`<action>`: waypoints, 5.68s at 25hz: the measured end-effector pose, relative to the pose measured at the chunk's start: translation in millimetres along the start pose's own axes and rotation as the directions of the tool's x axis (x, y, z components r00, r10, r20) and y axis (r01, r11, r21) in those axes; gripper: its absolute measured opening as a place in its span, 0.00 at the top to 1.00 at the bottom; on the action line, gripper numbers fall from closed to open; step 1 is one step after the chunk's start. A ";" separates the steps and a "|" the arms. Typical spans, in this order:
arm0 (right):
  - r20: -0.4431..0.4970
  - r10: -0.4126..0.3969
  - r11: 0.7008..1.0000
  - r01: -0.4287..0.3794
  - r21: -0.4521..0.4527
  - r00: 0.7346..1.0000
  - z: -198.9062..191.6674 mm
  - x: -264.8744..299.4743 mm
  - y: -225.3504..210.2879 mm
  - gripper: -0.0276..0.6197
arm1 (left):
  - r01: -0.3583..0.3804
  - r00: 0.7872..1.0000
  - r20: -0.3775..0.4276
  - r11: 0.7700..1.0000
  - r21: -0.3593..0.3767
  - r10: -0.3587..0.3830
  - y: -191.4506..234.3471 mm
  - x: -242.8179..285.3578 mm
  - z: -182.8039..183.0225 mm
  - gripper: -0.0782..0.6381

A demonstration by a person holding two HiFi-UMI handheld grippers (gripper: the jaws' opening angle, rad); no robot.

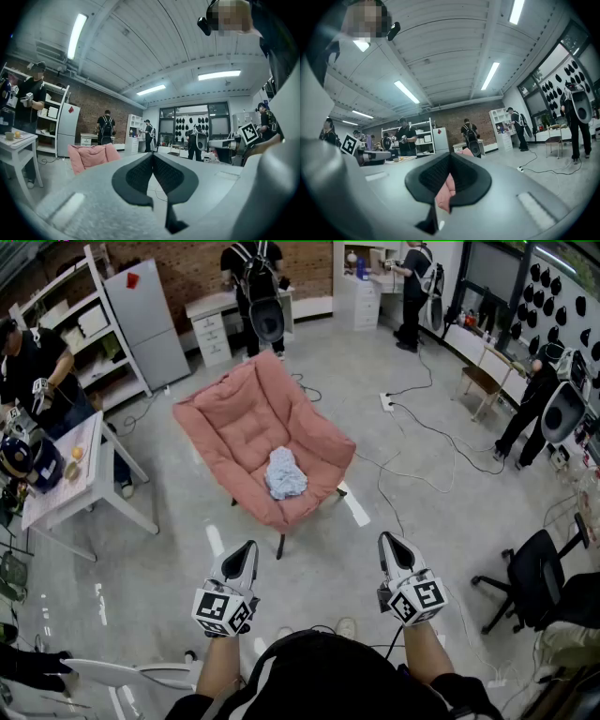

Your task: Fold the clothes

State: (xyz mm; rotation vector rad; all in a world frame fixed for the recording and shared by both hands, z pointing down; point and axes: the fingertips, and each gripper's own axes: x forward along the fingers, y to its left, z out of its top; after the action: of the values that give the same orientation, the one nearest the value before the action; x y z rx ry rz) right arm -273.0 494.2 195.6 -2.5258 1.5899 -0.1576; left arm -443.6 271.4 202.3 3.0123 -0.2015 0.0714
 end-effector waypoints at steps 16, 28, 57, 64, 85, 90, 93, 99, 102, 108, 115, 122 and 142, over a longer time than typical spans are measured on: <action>0.028 0.089 0.996 -0.089 -0.012 0.996 13.7 4.5 -24.4 0.94 | -0.040 0.999 0.032 0.999 -0.036 0.041 -23.8 21.0 1.7 0.86; 0.047 0.083 0.994 -0.079 -0.080 0.995 34.5 -11.7 -74.6 0.27 | -0.165 0.985 0.055 0.986 -0.012 0.165 -52.2 54.6 9.1 0.23; 0.046 -0.004 1.000 0.005 -0.018 0.999 41.1 105.1 -131.1 0.33 | -0.068 0.998 0.015 0.996 0.056 0.068 31.9 174.3 18.2 0.24; 0.055 -0.029 1.000 0.029 0.000 0.998 37.9 178.1 -119.3 0.37 | -0.030 1.000 0.011 0.998 0.055 0.029 98.8 210.3 30.0 0.24; -0.059 0.003 1.000 -0.002 0.019 0.998 -5.4 333.8 -159.1 0.42 | -0.025 0.992 -0.120 1.000 0.018 0.027 194.0 311.1 -25.5 0.27; -0.087 0.082 0.997 -0.083 -0.004 0.993 -1.4 404.9 -182.7 0.46 | -0.051 0.987 -0.154 0.999 0.018 0.054 216.2 359.4 -30.9 0.30; -0.113 0.130 0.991 -0.133 -0.013 0.985 -1.1 450.6 -195.8 0.48 | -0.059 0.983 -0.174 0.998 0.022 0.062 230.0 389.5 -32.9 0.33; -0.158 0.203 0.978 -0.208 -0.014 0.966 -7.9 528.0 -221.4 0.53 | -0.080 0.969 -0.232 0.996 0.033 0.085 254.9 443.0 -46.4 0.39; -0.193 0.239 0.969 -0.246 -0.011 0.952 -17.6 557.6 -231.6 0.55 | -0.086 0.957 -0.273 0.996 0.038 0.093 262.4 464.5 -58.3 0.43; -0.231 0.280 0.958 -0.285 0.013 0.932 -33.2 594.0 -252.3 0.56 | -0.111 0.926 -0.360 0.994 0.021 0.111 272.3 497.3 -77.7 0.45; -0.290 0.321 0.945 -0.325 0.039 0.901 -65.6 619.2 -271.3 0.58 | -0.097 0.890 -0.445 0.995 0.015 0.094 273.9 524.9 -143.4 0.45; -0.367 0.320 0.944 -0.326 0.046 0.874 -131.2 627.5 -270.5 0.60 | -0.045 0.834 -0.552 0.999 -0.019 0.027 272.2 536.8 -232.3 0.48; -0.516 0.309 0.950 -0.291 0.118 0.799 -331.0 614.4 -264.6 0.62 | -0.055 0.554 -0.830 0.992 -0.110 -0.061 280.8 522.4 -497.8 0.53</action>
State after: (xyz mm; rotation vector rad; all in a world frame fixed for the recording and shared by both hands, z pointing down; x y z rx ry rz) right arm 170.5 28.5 574.4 -2.2723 2.1319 -0.9039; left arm 16.2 -10.8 757.8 2.4782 -0.0846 1.4017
